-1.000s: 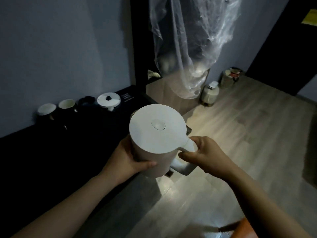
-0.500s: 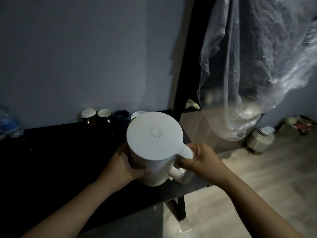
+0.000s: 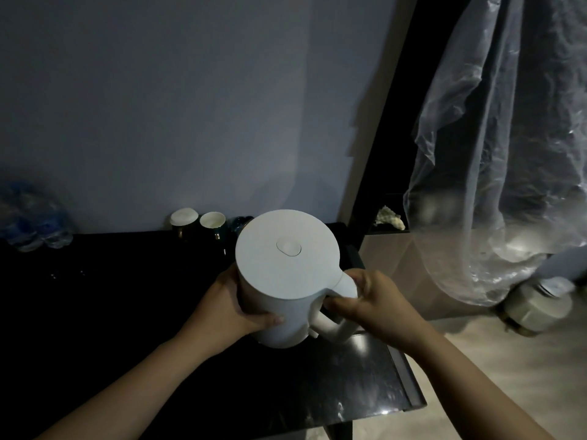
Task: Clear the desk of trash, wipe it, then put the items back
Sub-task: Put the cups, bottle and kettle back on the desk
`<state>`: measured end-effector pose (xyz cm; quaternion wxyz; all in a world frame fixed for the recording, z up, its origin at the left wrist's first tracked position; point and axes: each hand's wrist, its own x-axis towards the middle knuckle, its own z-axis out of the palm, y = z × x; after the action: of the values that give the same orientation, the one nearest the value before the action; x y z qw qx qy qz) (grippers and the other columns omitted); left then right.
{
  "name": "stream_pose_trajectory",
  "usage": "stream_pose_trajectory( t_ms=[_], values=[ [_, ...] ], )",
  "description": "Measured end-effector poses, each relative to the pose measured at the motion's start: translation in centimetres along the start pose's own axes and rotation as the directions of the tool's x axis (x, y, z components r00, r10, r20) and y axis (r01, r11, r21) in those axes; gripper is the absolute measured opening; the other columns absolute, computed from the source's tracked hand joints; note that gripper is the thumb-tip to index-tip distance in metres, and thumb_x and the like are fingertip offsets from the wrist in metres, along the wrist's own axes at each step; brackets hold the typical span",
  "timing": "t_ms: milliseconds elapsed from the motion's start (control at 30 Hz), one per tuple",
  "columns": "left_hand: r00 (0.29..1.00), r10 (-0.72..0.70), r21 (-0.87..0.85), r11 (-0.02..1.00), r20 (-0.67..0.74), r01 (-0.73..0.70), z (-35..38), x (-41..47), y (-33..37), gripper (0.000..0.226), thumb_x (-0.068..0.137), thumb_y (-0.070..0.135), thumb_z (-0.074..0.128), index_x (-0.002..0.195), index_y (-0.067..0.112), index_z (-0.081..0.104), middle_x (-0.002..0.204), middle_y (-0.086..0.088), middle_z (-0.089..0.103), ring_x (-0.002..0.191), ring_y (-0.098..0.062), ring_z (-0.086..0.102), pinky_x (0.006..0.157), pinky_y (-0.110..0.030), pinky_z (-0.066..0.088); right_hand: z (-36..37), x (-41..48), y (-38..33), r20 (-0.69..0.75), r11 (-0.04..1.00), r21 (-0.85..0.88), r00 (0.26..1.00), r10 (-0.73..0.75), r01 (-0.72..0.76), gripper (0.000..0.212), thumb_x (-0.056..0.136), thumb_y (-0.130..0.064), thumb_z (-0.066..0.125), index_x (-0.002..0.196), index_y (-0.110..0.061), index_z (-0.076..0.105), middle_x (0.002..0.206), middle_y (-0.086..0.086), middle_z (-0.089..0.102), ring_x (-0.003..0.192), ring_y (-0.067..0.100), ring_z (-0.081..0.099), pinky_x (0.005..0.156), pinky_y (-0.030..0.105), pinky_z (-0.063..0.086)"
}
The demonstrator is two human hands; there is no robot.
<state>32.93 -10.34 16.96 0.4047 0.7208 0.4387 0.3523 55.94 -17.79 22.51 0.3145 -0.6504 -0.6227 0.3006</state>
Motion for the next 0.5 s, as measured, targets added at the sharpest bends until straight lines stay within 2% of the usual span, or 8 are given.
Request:
stream_pose_trajectory(
  t_ms=[100, 167, 267, 400, 500],
  values=[
    [1.000, -0.001, 0.001, 1.000, -0.005, 0.001, -0.4, 2.3, -1.1, 0.107, 0.025, 0.073, 0.080, 0.118, 0.035, 0.044, 0.114, 0.030, 0.051, 0.103, 0.028, 0.045, 0.083, 0.006, 0.034, 0.2, 2.8, 0.5, 0.017, 1.000, 0.005, 1.000, 0.003, -0.003, 0.031, 0.064, -0.037, 0.063, 0.078, -0.009, 0.064, 0.075, 0.010, 0.067, 0.073, 0.025, 0.064, 0.066, 0.042, 0.050],
    [1.000, -0.025, -0.001, 1.000, -0.008, 0.025, -0.8, 4.1, -2.0, 0.111, 0.026, 0.080, 0.076, 0.122, 0.033, 0.045, 0.118, 0.026, 0.053, 0.108, 0.024, 0.045, 0.085, 0.004, 0.035, 0.4, 4.8, 0.7, 0.024, 1.000, 0.014, 1.000, 0.004, -0.004, 0.032, 0.065, -0.035, 0.064, 0.078, -0.006, 0.063, 0.073, 0.011, 0.065, 0.068, 0.024, 0.062, 0.062, 0.039, 0.048],
    [0.999, -0.033, -0.012, 0.999, 0.008, 0.033, -1.5, 6.8, -3.3, 0.106, 0.029, 0.076, 0.079, 0.120, 0.034, 0.045, 0.118, 0.027, 0.052, 0.108, 0.025, 0.045, 0.084, 0.004, 0.035, 0.7, 7.9, 0.7, 0.037, 0.999, 0.032, 0.999, -0.004, 0.003, 0.033, 0.067, -0.032, 0.065, 0.077, 0.000, 0.061, 0.070, 0.014, 0.062, 0.058, 0.011, 0.053, 0.058, 0.031, 0.042],
    [1.000, -0.019, -0.014, 1.000, 0.024, 0.019, -2.5, 10.6, -4.6, 0.085, 0.041, 0.044, 0.093, 0.111, 0.040, 0.045, 0.113, 0.030, 0.052, 0.103, 0.029, 0.044, 0.082, 0.005, 0.035, 1.2, 11.9, 0.8, 0.028, 1.000, 0.020, 0.999, 0.022, -0.023, 0.023, 0.075, -0.022, 0.070, 0.077, -0.001, 0.061, 0.070, 0.014, 0.062, 0.059, 0.009, 0.053, 0.057, 0.029, 0.041],
    [0.999, -0.013, -0.004, 1.000, 0.030, 0.013, -2.9, 13.2, -6.2, 0.083, 0.047, 0.024, 0.095, 0.112, 0.038, 0.045, 0.111, 0.031, 0.050, 0.100, 0.032, 0.042, 0.081, 0.007, 0.033, 1.6, 14.6, 1.4, 0.014, 0.999, 0.020, 0.999, 0.039, -0.040, 0.013, 0.077, -0.016, 0.071, 0.077, -0.006, 0.064, 0.072, 0.010, 0.066, 0.062, 0.009, 0.058, 0.058, 0.030, 0.045]
  ],
)
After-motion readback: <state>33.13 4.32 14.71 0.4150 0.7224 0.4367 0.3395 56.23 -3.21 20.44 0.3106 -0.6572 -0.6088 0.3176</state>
